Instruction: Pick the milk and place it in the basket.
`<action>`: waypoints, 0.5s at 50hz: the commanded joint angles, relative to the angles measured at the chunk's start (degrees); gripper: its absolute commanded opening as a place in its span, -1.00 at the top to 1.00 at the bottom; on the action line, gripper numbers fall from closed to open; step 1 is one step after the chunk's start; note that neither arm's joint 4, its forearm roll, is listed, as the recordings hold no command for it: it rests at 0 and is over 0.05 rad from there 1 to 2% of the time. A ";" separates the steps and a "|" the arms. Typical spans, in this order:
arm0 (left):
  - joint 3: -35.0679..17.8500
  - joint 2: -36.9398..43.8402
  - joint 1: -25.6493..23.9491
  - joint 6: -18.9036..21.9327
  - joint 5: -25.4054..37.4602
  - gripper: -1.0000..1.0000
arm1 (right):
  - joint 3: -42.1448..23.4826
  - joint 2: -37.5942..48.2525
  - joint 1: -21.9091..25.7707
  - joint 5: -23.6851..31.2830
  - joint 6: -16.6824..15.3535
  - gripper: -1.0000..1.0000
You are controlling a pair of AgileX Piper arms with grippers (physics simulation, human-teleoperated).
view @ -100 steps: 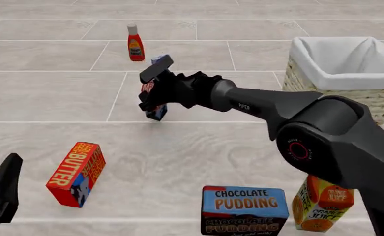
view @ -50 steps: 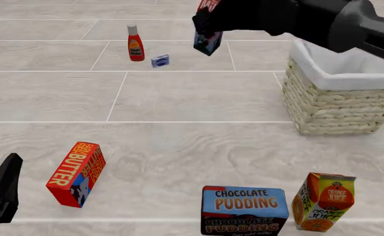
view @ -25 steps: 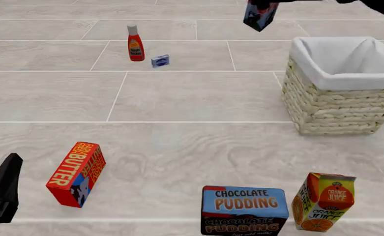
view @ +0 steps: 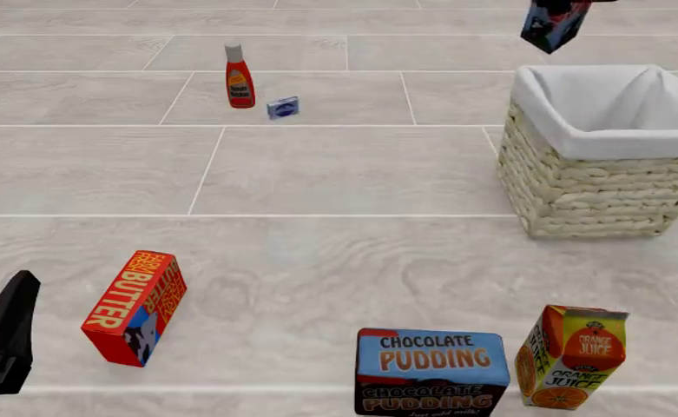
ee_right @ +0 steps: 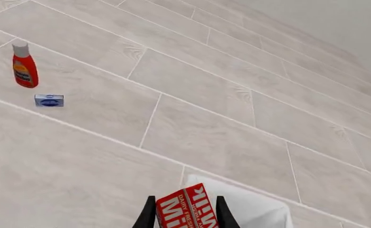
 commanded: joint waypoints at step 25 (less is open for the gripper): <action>0.00 -0.02 0.00 0.00 0.00 -1.00 | 6.54 -2.02 -10.36 -3.68 -0.83 1.00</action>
